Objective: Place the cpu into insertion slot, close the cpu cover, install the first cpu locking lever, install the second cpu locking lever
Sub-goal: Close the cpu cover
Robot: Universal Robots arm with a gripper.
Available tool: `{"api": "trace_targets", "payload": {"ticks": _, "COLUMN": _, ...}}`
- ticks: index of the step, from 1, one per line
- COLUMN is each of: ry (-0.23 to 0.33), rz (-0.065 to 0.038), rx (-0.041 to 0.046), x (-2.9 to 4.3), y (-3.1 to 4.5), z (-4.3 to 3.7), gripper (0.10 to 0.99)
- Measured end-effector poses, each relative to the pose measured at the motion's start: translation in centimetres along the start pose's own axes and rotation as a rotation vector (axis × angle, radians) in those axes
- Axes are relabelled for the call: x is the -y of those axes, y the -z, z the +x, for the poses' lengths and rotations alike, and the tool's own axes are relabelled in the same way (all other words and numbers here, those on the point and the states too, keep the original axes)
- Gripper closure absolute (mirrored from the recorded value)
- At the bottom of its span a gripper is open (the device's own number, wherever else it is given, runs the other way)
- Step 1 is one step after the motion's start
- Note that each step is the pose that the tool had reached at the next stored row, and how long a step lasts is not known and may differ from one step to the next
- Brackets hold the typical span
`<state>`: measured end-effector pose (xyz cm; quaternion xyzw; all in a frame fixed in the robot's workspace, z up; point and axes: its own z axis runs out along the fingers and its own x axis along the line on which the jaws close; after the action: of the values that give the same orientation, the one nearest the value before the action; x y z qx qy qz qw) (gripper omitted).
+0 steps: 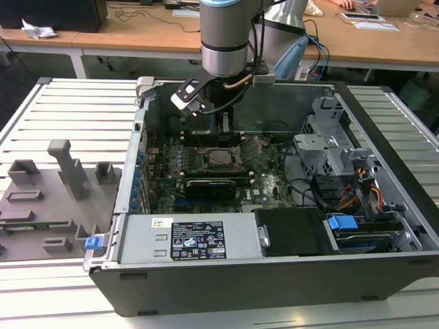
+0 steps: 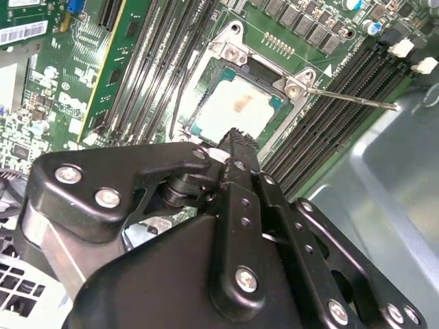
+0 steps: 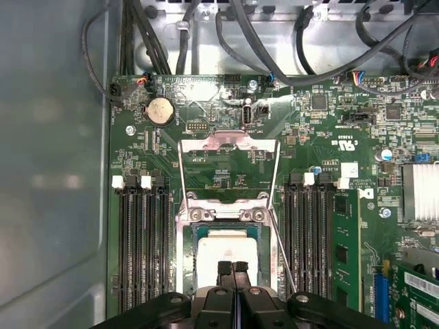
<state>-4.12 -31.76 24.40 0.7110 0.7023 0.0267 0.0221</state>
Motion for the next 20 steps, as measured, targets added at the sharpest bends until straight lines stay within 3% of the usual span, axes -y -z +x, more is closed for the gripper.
{"api": "trace_targets", "payload": {"ticks": 5, "ry": -0.001, "rz": 0.018, "rx": 0.0005, "x": -1.82, "y": -0.11, "z": 0.02, "gripper": 0.980}}
{"api": "trace_targets", "payload": {"ticks": 7, "ry": -0.001, "rz": 0.022, "rx": 0.0008, "x": -1.95, "y": 0.09, "z": 0.02, "gripper": 0.980}}
{"api": "trace_targets", "payload": {"ticks": 9, "ry": -0.001, "rz": 0.022, "rx": 0.0006, "x": -1.99, "y": 0.67, "z": 0.02, "gripper": 0.980}}
{"api": "trace_targets", "payload": {"ticks": 10, "ry": -0.001, "rz": 0.023, "rx": 0.0017, "x": -2.07, "y": 1.80, "z": 0.06, "gripper": 0.980}}
{"api": "trace_targets", "payload": {"ticks": 13, "ry": -0.001, "rz": 0.023, "rx": 0.0016, "x": -2.27, "y": 2.11, "z": 0.07, "gripper": 0.980}}
{"api": "trace_targets", "payload": {"ticks": 16, "ry": -0.001, "rz": 0.027, "rx": 0.0014, "x": -3.62, "y": 2.02, "z": 0.09, "gripper": 0.980}}
{"api": "trace_targets", "payload": {"ticks": 17, "ry": -0.001, "rz": 0.030, "rx": 0.0014, "x": -4.64, "y": 1.94, "z": 0.10, "gripper": 0.980}}
{"api": "trace_targets", "payload": {"ticks": 20, "ry": -0.001, "rz": 0.039, "rx": 0.0017, "x": -6.28, "y": 1.69, "z": 0.14, "gripper": 0.980}}
